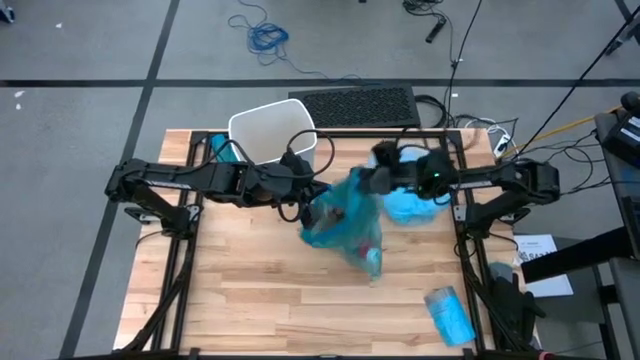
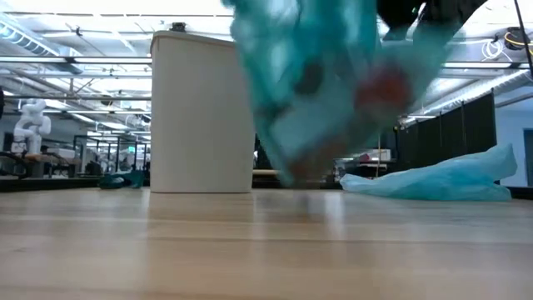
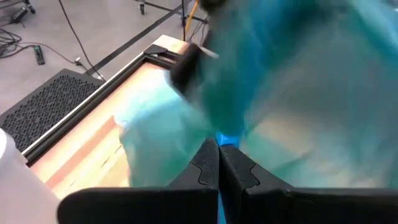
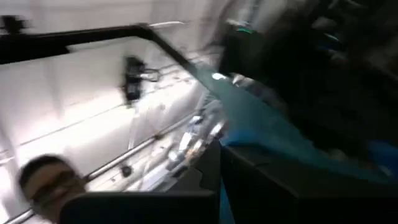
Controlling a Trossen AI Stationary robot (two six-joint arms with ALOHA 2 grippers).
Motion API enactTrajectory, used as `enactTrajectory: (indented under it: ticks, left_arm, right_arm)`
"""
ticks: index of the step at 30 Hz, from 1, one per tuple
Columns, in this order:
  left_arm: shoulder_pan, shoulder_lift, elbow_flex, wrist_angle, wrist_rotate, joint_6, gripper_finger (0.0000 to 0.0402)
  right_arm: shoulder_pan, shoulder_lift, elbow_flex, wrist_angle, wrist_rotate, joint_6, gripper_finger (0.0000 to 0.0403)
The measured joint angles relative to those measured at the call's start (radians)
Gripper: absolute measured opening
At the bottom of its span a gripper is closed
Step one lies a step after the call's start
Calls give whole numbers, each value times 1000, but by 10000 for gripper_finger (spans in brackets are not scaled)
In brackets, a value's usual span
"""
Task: Place trash/remove bag and relplace
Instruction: Close the blue trash bag
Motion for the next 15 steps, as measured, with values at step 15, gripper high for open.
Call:
enactTrajectory:
  ticks: [15]
  left_arm:
    - [0,0,0,1,-1,-1,0]
  right_arm:
    - [12,-11,7,-61,-25,-26,0]
